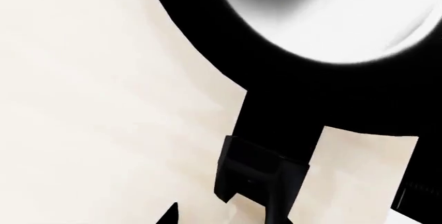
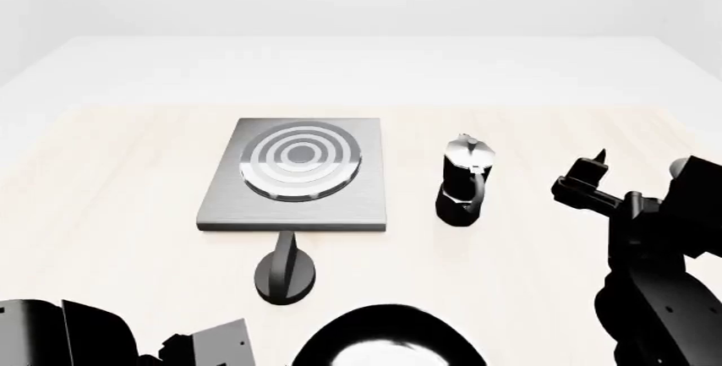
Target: Turn on the stove and put the frying pan on it.
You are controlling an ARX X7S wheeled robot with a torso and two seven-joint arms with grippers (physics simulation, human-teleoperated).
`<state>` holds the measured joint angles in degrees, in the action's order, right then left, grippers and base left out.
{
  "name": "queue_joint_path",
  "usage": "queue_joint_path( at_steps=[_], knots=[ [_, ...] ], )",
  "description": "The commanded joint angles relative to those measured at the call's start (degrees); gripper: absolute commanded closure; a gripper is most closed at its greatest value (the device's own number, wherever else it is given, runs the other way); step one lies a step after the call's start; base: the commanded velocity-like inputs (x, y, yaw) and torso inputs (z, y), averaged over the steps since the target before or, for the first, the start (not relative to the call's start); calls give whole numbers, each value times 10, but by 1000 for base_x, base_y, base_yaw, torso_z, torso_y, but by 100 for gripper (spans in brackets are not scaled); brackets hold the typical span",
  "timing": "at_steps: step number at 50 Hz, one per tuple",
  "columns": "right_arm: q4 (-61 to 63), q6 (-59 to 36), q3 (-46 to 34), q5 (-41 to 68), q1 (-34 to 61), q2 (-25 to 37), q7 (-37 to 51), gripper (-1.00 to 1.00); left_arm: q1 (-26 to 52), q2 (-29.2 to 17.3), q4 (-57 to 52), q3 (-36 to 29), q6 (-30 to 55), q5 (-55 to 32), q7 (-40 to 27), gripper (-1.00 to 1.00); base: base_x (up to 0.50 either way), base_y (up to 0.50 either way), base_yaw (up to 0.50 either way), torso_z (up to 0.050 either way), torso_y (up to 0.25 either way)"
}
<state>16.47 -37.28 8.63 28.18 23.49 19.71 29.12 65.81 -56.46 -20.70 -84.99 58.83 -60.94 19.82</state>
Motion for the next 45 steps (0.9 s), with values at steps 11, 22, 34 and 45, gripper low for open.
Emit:
queue_joint_path(
  at_steps=[11, 22, 34, 45],
  knots=[
    [1, 0, 3, 6, 0, 2, 3, -100, 15, -16, -85, 12, 19, -58, 11, 100, 0, -1, 0, -1, 0],
    [1, 2, 4, 6, -2, 2, 5, -100, 131, -39, -194, 124, 17, -229, -65, 100, 0, 0, 0, 0, 0],
    [0, 3, 4, 9, 0, 4, 6, -100, 244, 50, -77, 143, 63, -397, -197, 100, 0, 0, 0, 0, 0],
    [1, 4, 2, 11, -1, 5, 6, -100, 287, 54, 68, 144, 27, -488, -357, 100, 0, 0, 0, 0, 0]
  ],
)
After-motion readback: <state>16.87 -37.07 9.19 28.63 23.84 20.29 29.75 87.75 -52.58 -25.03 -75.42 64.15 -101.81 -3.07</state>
